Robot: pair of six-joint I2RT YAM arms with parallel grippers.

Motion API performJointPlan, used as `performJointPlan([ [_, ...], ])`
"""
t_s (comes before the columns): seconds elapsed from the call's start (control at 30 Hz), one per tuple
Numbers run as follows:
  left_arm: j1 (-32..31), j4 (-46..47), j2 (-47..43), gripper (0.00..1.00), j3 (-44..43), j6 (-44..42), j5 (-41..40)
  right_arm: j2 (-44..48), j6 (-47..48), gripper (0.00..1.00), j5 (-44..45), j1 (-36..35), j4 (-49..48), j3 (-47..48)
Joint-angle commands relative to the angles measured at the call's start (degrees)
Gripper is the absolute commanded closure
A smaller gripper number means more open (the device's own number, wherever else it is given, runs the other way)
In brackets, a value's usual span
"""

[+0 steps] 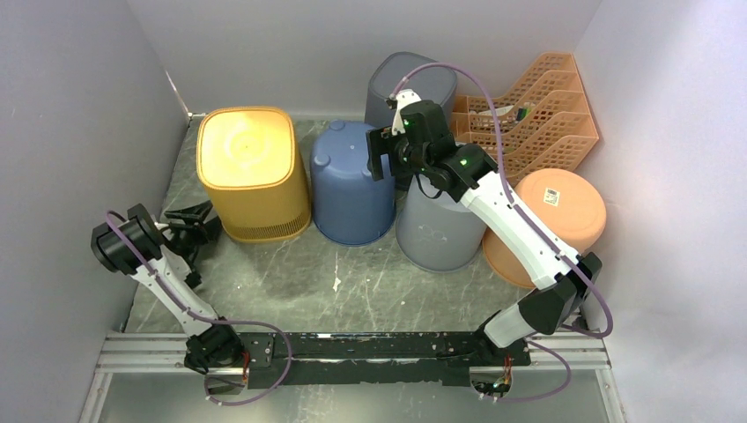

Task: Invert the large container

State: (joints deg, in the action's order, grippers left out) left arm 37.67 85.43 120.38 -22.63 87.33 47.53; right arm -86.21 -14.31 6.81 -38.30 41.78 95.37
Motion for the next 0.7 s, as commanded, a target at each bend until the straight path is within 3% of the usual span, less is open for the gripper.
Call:
performJointPlan([
  [0.0,-0.59,5.48,-1.72,0.22,2.86,-4.88,3.42,-0.46,0.40,0.16,-0.56,0.29,0.04,1.64],
  [0.07,-1.21,-4.51,-6.78,0.22,1.66,-10.89,3.58,-0.56,0.70,0.16,-0.88,0.29,0.23,1.89],
  [0.2,-2.91,-40.63,-19.72,0.20,-5.34,-29.84,-1.10,-1.03,1.10,0.15,-1.07,0.33,0.90,3.10],
  [0.27,-3.59,-54.34,-25.38,0.17,-9.51,-39.20,-5.23,-1.43,1.21,0.15,-1.03,0.33,1.63,4.17],
  [0.37,-3.69,-66.39,-28.30,0.13,-15.48,-44.89,-7.89,-1.44,1.44,0.15,-1.30,0.33,2.16,4.58],
  [0.47,-4.28,-77.89,-29.97,0.01,-21.72,-50.95,-11.24,-0.91,1.67,0.14,-1.42,0.33,2.09,4.14],
  [0.6,-5.07,-87.82,-33.35,0.00,-27.18,-56.03,-15.47,-0.53,1.81,0.14,-2.00,0.33,2.41,4.07],
  [0.67,-5.58,-93.10,-35.06,0.00,-29.93,-58.30,-17.22,-0.51,1.91,0.01,-2.23,0.29,2.78,4.40],
])
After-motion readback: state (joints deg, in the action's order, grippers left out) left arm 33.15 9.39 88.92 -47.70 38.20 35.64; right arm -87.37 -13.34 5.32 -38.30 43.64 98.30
